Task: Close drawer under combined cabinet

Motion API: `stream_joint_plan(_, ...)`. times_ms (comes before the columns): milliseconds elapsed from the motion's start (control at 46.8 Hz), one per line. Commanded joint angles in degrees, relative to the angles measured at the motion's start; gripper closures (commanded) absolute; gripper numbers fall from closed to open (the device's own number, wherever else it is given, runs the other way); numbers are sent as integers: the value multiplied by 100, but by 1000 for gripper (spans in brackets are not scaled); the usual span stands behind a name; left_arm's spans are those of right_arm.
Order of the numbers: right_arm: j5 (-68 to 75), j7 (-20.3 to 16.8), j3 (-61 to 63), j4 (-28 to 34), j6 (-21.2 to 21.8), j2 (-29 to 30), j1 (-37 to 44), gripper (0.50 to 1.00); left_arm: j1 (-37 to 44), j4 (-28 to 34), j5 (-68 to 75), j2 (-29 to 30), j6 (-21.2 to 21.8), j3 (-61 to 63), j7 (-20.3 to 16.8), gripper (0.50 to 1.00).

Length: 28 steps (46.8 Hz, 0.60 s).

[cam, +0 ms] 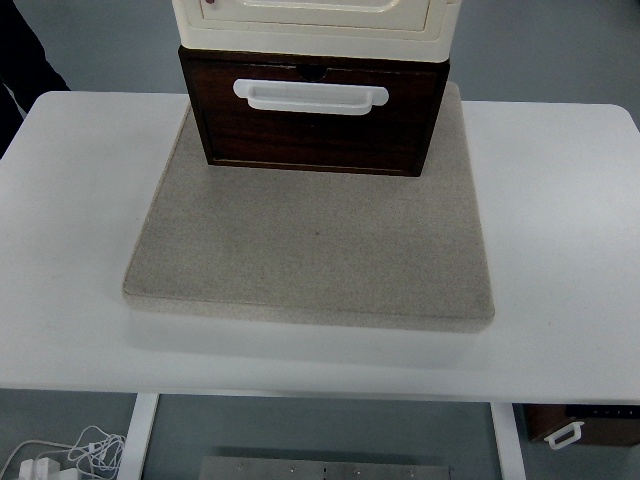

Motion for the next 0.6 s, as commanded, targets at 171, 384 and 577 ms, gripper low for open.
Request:
stream_joint_plan(171,-7,1,-7,0,0,0,1,548,507,468,-339,-404,-101,0,73,504)
stream_joint_plan(384,-7,1,-7,0,0,0,-8,548,1096,469,-680,-694,-206,-44,-59,504)
stream_joint_plan(577,-16,1,-7,9,53,0,-8,548,1491,469,-1244,-826,-505,-9,-182,501)
